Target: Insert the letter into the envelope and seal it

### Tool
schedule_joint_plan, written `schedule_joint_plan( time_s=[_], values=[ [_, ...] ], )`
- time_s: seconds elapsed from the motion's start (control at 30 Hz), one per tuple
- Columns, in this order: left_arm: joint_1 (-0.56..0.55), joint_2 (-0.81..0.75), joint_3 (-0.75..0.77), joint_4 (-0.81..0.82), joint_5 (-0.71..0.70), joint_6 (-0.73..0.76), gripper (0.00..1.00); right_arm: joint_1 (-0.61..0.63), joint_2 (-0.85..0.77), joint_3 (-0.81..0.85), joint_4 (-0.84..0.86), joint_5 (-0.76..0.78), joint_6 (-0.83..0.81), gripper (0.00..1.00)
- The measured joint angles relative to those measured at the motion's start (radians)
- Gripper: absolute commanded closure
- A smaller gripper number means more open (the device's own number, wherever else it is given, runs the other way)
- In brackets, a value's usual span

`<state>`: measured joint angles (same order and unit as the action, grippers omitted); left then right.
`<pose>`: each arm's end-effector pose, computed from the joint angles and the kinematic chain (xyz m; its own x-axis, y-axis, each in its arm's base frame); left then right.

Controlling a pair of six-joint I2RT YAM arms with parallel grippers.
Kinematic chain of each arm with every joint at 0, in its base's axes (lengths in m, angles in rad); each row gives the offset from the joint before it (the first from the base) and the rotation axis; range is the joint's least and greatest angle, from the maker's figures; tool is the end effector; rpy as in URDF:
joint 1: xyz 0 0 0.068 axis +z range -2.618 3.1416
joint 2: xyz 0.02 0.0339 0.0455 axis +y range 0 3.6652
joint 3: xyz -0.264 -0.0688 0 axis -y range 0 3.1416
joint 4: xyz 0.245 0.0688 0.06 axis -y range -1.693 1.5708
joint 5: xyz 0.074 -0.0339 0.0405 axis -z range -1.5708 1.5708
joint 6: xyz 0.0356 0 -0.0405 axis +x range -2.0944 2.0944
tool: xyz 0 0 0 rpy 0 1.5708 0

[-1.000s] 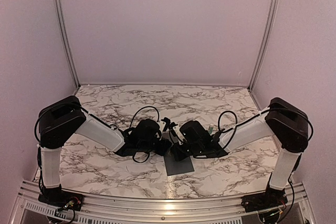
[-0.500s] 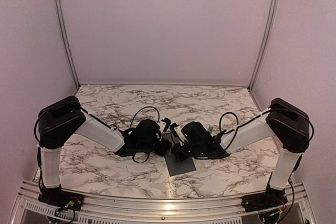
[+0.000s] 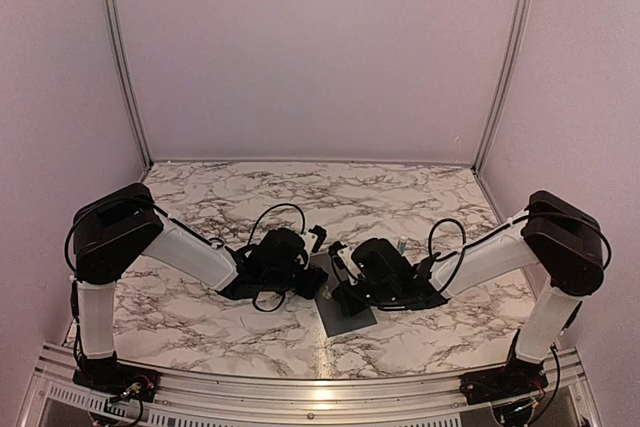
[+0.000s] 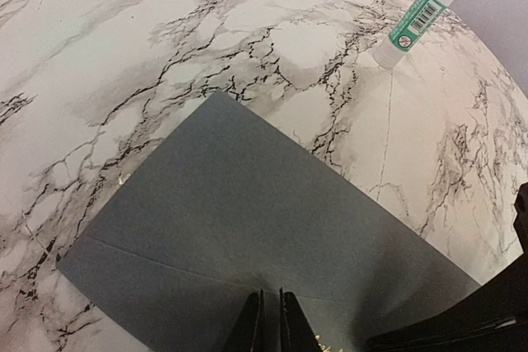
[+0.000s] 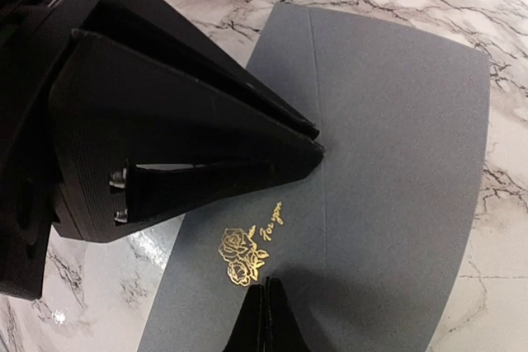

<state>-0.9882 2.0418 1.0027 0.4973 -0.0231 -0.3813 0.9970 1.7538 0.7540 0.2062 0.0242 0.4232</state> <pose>0.2261 -0.3416 0.1115 -0.5700 0.1889 -0.7997 0.6592 0.6861 -0.3078 0.1787 0.2748 0.1213 -0.6939 -0.3172 -0.6465 -0.5982 0.7537 0.2723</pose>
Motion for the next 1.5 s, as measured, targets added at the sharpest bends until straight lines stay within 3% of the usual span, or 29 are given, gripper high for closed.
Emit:
schedule_joint_plan(
  time_s=[0.43, 0.9, 1.03, 1.3, 1.5],
  values=[
    [0.000, -0.035, -0.029, -0.018, -0.001, 0.004, 0.87, 0.009, -0.159, -0.031, -0.131, 0.009, 0.000, 0.99],
    [0.000, -0.342, -0.063, -0.142, -0.050, 0.064, 0.68, 0.009, -0.464, 0.033, -0.246, 0.146, -0.064, 0.71],
    [0.001, -0.437, -0.064, -0.179, -0.090, 0.095, 0.59, -0.004, -0.526, 0.045, -0.262, 0.193, -0.099, 0.63],
    [0.020, -0.620, -0.097, -0.285, -0.220, 0.160, 0.33, -0.143, -0.651, 0.025, -0.268, 0.250, -0.149, 0.24],
    [0.070, -0.767, -0.177, -0.323, -0.320, 0.208, 0.11, -0.238, -0.756, -0.034, -0.259, 0.302, -0.171, 0.19]
  ],
)
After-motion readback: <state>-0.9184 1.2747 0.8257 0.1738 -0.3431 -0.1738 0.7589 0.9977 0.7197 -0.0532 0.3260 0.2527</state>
